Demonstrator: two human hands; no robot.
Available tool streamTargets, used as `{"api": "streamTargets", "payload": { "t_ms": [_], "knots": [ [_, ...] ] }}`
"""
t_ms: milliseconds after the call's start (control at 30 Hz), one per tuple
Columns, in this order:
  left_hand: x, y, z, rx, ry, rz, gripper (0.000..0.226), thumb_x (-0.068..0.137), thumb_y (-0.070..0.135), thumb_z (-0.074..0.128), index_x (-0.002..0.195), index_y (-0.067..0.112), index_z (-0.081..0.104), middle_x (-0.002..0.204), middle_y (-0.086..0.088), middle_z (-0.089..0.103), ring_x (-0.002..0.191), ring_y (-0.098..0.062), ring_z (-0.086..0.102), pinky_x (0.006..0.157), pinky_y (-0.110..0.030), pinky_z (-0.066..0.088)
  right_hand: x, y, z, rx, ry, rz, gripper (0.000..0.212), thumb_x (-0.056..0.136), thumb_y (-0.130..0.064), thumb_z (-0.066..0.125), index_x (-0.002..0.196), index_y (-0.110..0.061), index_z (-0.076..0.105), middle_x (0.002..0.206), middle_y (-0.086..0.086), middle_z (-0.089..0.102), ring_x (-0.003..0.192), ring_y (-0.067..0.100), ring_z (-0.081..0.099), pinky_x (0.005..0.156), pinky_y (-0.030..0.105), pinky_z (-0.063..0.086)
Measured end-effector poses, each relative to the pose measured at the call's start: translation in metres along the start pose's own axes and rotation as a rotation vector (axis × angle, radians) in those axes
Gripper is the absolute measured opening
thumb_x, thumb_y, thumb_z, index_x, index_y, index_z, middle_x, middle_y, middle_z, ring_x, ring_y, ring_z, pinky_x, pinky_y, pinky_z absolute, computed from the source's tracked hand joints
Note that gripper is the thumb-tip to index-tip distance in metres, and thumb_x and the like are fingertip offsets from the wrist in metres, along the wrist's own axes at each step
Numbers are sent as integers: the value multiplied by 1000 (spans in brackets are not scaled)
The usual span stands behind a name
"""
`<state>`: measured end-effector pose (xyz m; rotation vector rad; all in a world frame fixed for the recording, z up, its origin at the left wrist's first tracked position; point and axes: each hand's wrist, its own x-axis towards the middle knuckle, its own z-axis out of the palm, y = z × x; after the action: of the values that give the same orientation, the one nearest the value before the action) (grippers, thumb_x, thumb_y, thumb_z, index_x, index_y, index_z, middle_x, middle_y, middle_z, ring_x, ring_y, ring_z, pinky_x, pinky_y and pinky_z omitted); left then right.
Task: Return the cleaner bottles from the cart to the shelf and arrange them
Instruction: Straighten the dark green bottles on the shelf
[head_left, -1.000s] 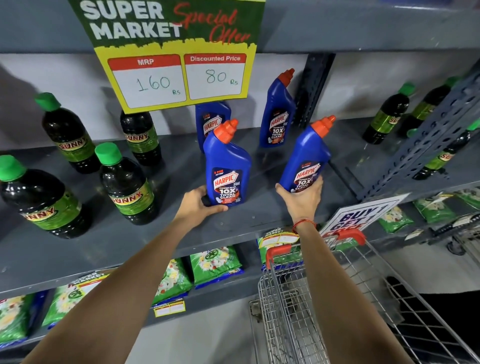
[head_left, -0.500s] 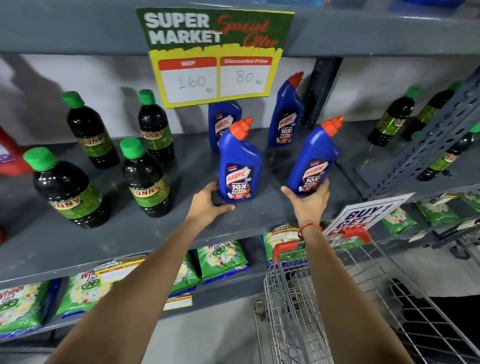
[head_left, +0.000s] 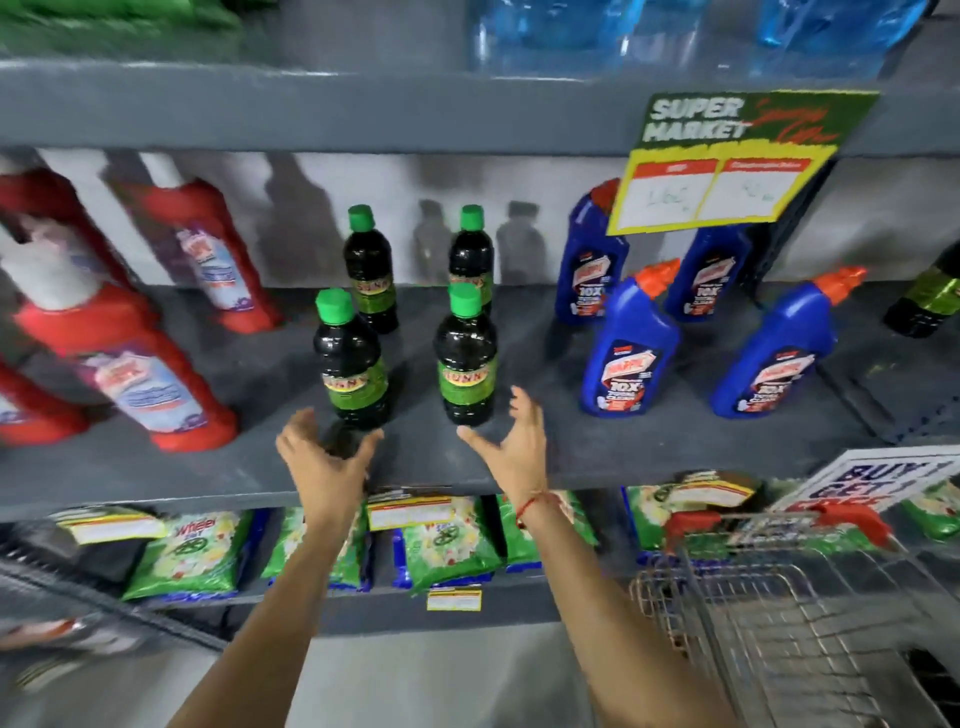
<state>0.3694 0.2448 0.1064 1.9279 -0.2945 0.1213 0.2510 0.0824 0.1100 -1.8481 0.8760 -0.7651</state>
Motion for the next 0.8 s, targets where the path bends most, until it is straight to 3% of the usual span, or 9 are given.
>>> {"api": "streamTargets", "payload": {
  "t_ms": [100, 267, 400, 533, 600, 667, 700, 767, 800],
  "knots": [
    [22, -3, -3, -19, -173, -41, 91, 62, 22, 84, 136, 9, 32, 134, -15, 45, 122, -29, 48, 103, -43, 42, 14, -13, 19, -18, 2, 34, 96, 58, -29, 86, 135, 2, 39, 131, 21, 50, 125, 33, 47, 105, 40, 39],
    [35, 0, 3, -1, -224, -11, 66, 68, 24, 79, 125, 16, 47, 123, -11, 63, 113, -27, 58, 90, -36, 47, 21, -9, 30, -70, 11, 45, 75, 60, -33, 83, 122, -8, 50, 122, 14, 60, 117, 30, 55, 95, 30, 42],
    [36, -3, 3, -9, -207, 2, 64, 69, 24, 79, 125, 16, 49, 120, -10, 65, 111, -27, 59, 84, -28, 44, 22, -9, 33, -92, 26, 36, 68, 61, -32, 83, 118, -8, 53, 119, 14, 63, 113, 29, 57, 90, 25, 40],
    [38, -1, 0, -26, -224, -15, 64, 67, 21, 80, 123, 17, 50, 118, -8, 67, 110, -25, 60, 84, -22, 40, 21, -11, 31, -109, 33, -2, 67, 61, -28, 84, 116, -5, 53, 117, 17, 63, 110, 32, 58, 93, 36, 46],
    [39, -2, -7, -59, -271, -24, 66, 66, 19, 80, 124, 15, 49, 121, -8, 65, 111, -25, 60, 88, -28, 46, 17, -14, 29, -95, 49, -8, 74, 62, -27, 85, 123, -5, 50, 123, 16, 60, 114, 30, 56, 98, 39, 46],
    [38, -6, -23, -110, -291, -43, 71, 69, 19, 79, 130, 11, 44, 128, -7, 60, 116, -22, 57, 95, -32, 48, 6, -19, 31, -34, 147, -6, 74, 65, -25, 84, 127, -4, 50, 126, 16, 57, 116, 29, 54, 101, 40, 44],
    [36, -11, -35, -137, -282, -46, 68, 72, 19, 78, 131, 12, 45, 128, -6, 59, 116, -19, 57, 95, -25, 47, -3, -21, 35, 7, 233, -15, 69, 67, -22, 82, 125, -2, 52, 124, 18, 57, 114, 31, 55, 99, 39, 45],
    [35, -25, -64, -173, -227, -23, 50, 75, 23, 75, 121, 17, 54, 118, -1, 65, 106, -13, 62, 85, -14, 50, -27, -27, 50, 42, 396, -73, 52, 74, -15, 77, 118, 2, 55, 114, 23, 58, 103, 35, 57, 91, 32, 45],
    [36, -35, -82, -176, -184, -8, 39, 77, 25, 73, 113, 21, 59, 109, 1, 68, 99, -9, 64, 81, -15, 52, -40, -32, 60, 37, 436, -117, 44, 77, -13, 74, 114, 3, 56, 108, 24, 57, 98, 34, 57, 87, 28, 44]
  ]
}}
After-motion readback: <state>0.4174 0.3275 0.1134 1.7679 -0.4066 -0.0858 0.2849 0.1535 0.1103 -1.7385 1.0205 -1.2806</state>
